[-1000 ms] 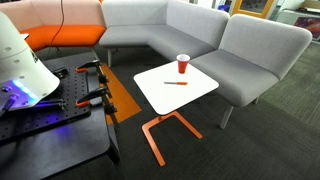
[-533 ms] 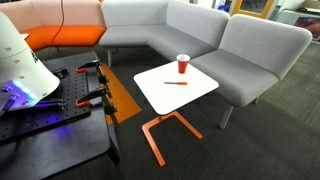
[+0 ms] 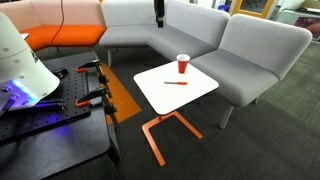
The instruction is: Put the pen in the cup
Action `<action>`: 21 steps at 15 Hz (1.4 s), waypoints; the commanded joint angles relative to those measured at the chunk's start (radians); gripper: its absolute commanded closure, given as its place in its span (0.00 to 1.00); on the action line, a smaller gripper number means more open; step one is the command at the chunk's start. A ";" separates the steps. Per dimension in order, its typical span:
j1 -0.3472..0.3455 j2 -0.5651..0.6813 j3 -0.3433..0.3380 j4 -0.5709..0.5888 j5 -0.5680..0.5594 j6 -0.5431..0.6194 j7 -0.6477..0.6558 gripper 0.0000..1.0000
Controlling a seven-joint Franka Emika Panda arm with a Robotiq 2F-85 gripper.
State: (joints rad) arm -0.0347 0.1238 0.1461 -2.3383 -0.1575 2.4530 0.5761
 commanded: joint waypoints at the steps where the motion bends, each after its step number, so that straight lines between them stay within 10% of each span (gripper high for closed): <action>1: 0.070 0.210 -0.095 0.141 0.001 0.054 0.083 0.00; 10: 0.143 0.543 -0.205 0.293 0.145 0.208 -0.005 0.00; 21: 0.070 0.750 -0.188 0.401 0.345 0.290 -0.164 0.00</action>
State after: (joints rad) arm 0.0376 0.8298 -0.0385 -1.9853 0.1587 2.7426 0.4520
